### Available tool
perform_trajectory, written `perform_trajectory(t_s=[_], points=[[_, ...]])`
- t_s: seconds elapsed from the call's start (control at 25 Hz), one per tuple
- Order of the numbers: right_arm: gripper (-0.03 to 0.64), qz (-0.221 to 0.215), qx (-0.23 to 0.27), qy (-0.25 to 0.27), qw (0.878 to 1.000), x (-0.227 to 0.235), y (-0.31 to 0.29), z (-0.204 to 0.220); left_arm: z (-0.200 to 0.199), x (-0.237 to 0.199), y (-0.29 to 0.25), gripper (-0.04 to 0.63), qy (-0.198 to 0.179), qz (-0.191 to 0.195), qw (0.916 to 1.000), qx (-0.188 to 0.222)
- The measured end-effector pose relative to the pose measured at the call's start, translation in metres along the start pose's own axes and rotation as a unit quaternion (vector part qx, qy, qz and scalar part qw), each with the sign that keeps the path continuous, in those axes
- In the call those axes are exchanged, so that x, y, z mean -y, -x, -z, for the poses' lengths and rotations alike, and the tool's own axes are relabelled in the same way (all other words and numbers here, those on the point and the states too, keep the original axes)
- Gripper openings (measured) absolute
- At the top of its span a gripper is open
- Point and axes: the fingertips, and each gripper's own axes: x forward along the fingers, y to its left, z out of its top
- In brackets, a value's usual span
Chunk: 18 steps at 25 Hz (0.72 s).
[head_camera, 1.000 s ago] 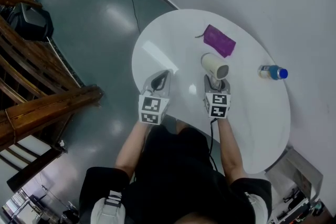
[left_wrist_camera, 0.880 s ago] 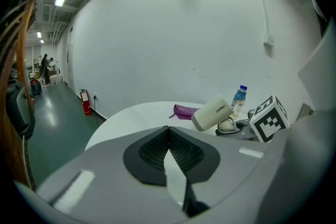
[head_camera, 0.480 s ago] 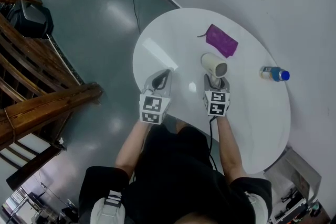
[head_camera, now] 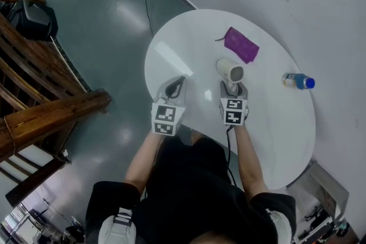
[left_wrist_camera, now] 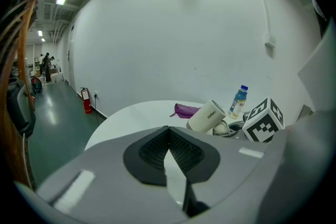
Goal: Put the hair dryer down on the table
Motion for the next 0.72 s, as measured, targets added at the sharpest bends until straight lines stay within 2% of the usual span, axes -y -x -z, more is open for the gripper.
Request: perform_trajectory(t_s=[0.72], points=[[0.216, -0.006, -0.008, 0.01, 1.0, -0.01, 0.001, -0.001, 0.003, 0.001, 0.01, 0.005, 0.005, 0.0, 1.0, 0.0]])
